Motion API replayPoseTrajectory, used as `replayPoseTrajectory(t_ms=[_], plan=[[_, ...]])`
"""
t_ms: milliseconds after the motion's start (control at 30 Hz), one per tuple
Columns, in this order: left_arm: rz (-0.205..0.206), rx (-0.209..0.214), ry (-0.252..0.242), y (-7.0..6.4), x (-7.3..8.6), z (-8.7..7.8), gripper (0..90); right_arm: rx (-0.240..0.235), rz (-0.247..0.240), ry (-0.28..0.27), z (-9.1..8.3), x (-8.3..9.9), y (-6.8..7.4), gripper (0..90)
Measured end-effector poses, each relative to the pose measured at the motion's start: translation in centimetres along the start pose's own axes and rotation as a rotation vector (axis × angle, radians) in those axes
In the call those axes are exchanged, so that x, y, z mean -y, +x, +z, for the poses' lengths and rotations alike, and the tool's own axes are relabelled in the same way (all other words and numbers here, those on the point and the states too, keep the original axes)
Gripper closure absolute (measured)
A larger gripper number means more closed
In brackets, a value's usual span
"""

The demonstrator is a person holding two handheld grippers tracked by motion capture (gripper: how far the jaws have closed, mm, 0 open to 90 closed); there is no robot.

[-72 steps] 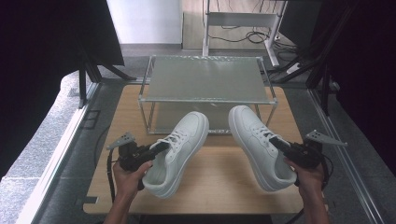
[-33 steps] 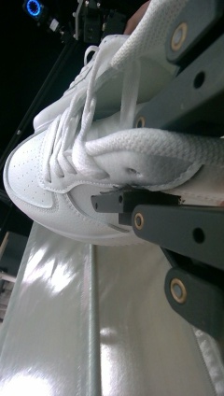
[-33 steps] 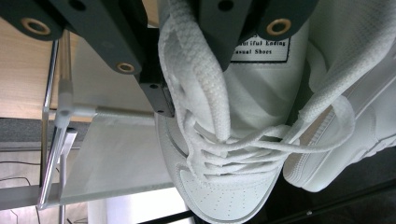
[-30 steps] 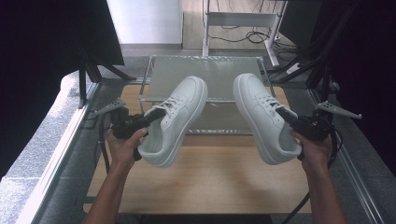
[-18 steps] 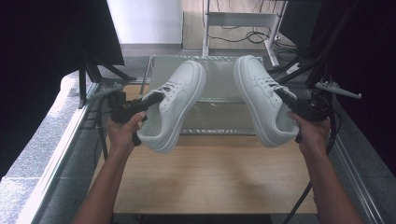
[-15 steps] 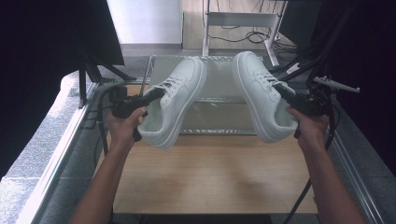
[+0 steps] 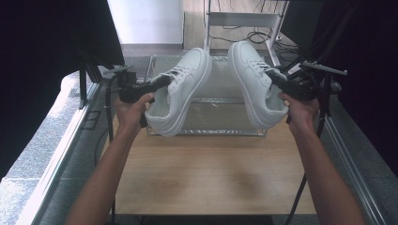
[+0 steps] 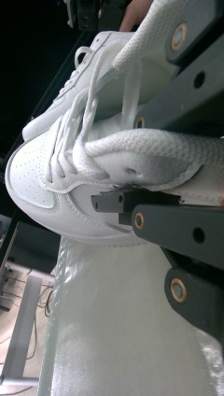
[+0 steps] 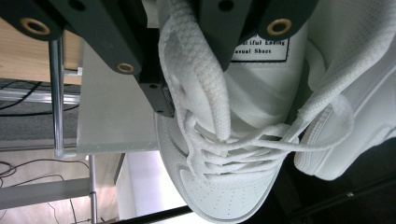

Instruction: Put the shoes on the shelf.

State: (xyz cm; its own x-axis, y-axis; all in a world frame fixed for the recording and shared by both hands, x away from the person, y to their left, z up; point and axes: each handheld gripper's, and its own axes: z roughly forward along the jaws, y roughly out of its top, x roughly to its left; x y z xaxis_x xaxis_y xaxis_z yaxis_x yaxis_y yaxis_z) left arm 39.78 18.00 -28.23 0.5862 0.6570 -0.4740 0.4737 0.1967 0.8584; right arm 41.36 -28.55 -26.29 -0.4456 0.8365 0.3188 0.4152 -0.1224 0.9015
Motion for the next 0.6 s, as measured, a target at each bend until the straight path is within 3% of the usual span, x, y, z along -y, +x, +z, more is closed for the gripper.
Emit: replayPoseTrajectory(t_ms=[167, 333, 433, 600], plan=[[-0.029, -0.037, -0.008, 0.7, -0.6, 0.7, 81.8, 0.009, 0.001, 0.01, 1.2, -0.3, 0.2, 84.8], [-0.025, -0.071, -0.003, 1.1, -1.1, 1.0, 81.7, 0.038, -0.003, 0.005, 2.1, -0.6, 0.3, 84.8], [-0.027, -0.082, -0.005, 1.3, -1.4, 1.1, 81.7, 0.033, 0.014, 0.007, 2.5, -0.7, 0.2, 84.8], [-0.066, -0.089, -0.016, 1.7, -1.7, 1.6, 81.7, 0.039, 0.015, 0.011, 3.3, -1.1, 0.5, 84.8]])
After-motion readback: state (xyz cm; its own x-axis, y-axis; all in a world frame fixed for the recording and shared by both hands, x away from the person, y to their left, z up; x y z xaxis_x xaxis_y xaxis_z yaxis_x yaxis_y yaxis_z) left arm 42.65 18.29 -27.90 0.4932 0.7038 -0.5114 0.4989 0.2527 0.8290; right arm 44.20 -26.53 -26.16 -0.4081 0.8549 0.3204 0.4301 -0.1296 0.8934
